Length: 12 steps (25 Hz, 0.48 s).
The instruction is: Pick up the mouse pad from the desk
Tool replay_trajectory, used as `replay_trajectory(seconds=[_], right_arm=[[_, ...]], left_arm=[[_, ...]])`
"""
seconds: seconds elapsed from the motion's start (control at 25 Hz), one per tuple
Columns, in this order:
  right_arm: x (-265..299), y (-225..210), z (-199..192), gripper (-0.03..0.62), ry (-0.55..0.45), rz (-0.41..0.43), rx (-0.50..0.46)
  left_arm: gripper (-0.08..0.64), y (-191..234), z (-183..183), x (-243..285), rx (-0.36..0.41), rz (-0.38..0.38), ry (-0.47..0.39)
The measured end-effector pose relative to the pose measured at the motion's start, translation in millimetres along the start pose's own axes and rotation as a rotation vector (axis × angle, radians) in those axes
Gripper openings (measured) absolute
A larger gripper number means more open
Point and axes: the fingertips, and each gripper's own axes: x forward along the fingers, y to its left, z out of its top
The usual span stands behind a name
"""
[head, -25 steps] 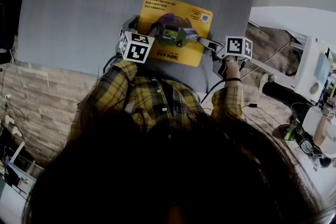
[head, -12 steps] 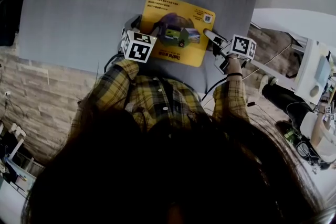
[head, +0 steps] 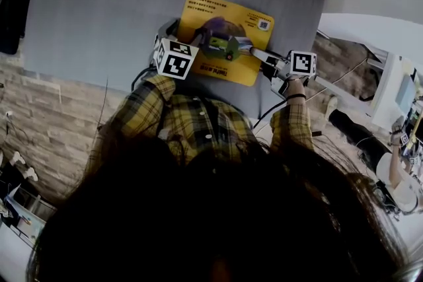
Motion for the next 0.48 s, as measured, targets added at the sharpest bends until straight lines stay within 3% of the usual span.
replay_trajectory(seconds=[0.2,0.48], right_arm=[[17.7,9.5,4.2,0.236,0.019,0.047,-0.018],[37.2,15.5,6.4,0.213,0.042,0.078,0.041]], left_arm=[[0.333,0.1,1.6,-4.1,0.002,0.005,0.005],[0.331,-0.5,2.0,-2.3,0.0,0.001,0.001]])
